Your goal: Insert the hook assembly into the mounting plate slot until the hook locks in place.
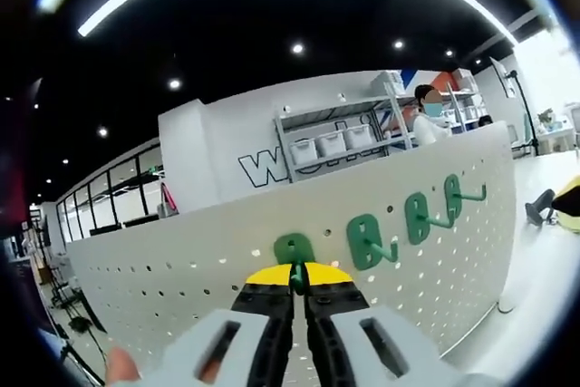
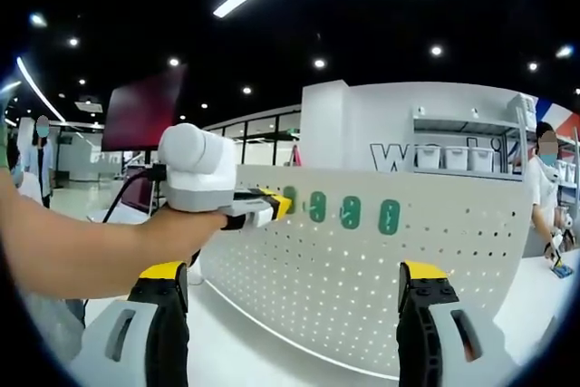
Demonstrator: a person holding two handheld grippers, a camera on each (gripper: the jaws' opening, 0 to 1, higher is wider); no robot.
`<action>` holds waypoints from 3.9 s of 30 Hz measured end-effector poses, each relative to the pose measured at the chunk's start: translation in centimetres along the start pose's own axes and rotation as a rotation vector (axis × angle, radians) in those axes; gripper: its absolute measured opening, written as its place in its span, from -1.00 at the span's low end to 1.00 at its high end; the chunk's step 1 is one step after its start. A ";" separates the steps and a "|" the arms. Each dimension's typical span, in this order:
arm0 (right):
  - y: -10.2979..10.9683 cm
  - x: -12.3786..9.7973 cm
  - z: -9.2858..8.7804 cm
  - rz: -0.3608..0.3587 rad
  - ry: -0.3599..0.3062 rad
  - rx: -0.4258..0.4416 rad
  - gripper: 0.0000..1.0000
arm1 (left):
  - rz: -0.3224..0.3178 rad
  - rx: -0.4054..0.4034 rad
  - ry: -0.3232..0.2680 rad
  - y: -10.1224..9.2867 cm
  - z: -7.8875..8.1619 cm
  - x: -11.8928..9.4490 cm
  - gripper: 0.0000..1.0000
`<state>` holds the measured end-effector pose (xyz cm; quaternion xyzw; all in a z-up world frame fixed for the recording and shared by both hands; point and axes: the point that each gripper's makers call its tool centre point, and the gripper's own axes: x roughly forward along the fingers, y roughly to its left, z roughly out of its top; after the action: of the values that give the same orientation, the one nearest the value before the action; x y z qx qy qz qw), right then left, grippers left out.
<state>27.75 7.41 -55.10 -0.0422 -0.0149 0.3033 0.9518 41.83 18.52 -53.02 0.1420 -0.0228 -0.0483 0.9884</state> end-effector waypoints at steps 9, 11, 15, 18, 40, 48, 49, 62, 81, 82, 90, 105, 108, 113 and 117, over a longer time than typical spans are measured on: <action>-0.1 0.0 0.0 -0.003 0.001 -0.001 0.97 | -0.001 0.046 0.011 0.1 0.0 0.0 -0.96; -0.1 -0.1 0.0 -0.005 0.000 -0.003 0.97 | 0.002 0.098 0.018 0.1 0.1 0.1 -0.96; -0.3 -0.1 -0.1 -0.008 0.001 -0.001 0.97 | 0.001 0.106 0.014 0.0 0.0 0.0 -0.96; -0.3 -0.1 -0.1 -0.008 0.001 -0.002 0.97 | 0.000 0.112 0.014 0.1 0.0 0.1 -0.96; -0.3 0.1 -0.5 -0.006 0.017 -0.005 0.96 | -0.006 -0.082 -0.005 0.2 -0.1 0.1 -0.92; -0.3 0.1 -0.6 -0.004 0.021 -0.007 0.96 | -0.001 -0.101 -0.004 0.3 0.0 -0.1 -0.88; -0.3 0.2 -0.7 -0.002 0.023 -0.007 0.96 | -0.002 -0.100 -0.003 0.3 0.0 -0.1 -0.89; -0.2 0.2 -0.9 -0.001 0.028 -0.006 0.96 | -0.003 -0.015 -0.008 0.1 0.2 -0.1 -0.96; -0.2 0.0 -1.0 -0.003 0.033 -0.009 0.96 | -0.008 0.107 -0.001 0.0 0.4 -0.1 -0.97; -0.2 0.0 -1.0 -0.004 0.034 -0.010 0.96 | -0.008 0.107 -0.001 0.0 0.4 -0.1 -0.97; -0.2 0.1 -1.0 -0.004 0.031 -0.011 0.96 | -0.005 0.125 -0.004 0.1 0.4 -0.1 -0.96; -0.3 0.2 -0.9 -0.005 0.031 -0.010 0.96 | -0.029 -0.044 0.006 0.0 -0.8 0.1 -0.92; -0.3 0.2 -1.0 -0.007 0.033 -0.010 0.96 | -0.032 -0.038 0.000 -0.4 -0.8 0.0 -0.90; -0.5 0.2 -1.1 -0.010 0.036 -0.009 0.96 | -0.027 -0.067 -0.004 -0.4 -0.8 0.1 -0.78; -0.6 0.1 -1.2 -0.013 0.037 -0.008 0.96 | -0.028 -0.066 -0.004 -0.3 -0.9 0.1 -0.76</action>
<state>28.24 6.92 -56.20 -0.0516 0.0010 0.2965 0.9537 42.00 18.44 -54.00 0.1095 -0.0210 -0.0631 0.9918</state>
